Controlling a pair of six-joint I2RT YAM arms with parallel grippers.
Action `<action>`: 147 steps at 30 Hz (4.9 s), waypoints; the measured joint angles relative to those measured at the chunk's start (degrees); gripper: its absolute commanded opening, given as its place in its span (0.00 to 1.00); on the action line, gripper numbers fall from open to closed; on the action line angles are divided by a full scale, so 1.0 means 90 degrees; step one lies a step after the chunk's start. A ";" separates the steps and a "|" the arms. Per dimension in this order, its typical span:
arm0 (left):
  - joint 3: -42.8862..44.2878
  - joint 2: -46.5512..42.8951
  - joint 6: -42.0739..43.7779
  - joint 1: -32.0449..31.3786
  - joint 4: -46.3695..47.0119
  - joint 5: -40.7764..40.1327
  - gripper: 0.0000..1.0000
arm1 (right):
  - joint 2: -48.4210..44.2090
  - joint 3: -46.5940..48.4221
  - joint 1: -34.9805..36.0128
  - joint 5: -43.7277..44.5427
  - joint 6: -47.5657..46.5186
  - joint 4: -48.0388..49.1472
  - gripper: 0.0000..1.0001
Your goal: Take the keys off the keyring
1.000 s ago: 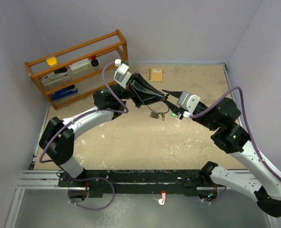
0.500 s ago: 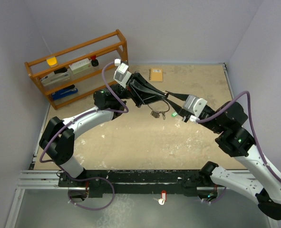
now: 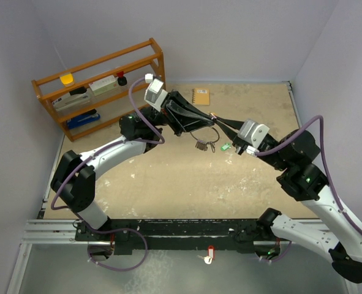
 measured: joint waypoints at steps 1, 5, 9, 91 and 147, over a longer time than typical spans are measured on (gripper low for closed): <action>0.0036 0.0000 0.0005 0.0005 0.0000 -0.0002 0.00 | 0.0017 0.0002 0.0000 -0.0005 0.0000 0.0051 0.00; 0.0175 0.0010 0.0051 0.0041 0.0000 -0.0041 0.00 | 0.0163 0.0112 0.0000 -0.0019 -0.0002 0.0175 0.00; 0.0238 0.0010 0.0148 0.0090 0.0002 -0.0185 0.00 | 0.0401 0.0355 -0.0007 -0.0017 -0.0039 0.0168 0.00; -0.0619 -0.0459 0.1496 0.0333 -0.0068 -0.0692 0.00 | -0.0022 -0.0321 -0.0046 0.0425 0.0316 0.0505 0.54; -0.0639 -0.0678 0.1768 0.0362 -0.0406 -0.0724 0.15 | 0.0780 -0.0277 -0.0039 0.0491 0.0636 0.0947 0.00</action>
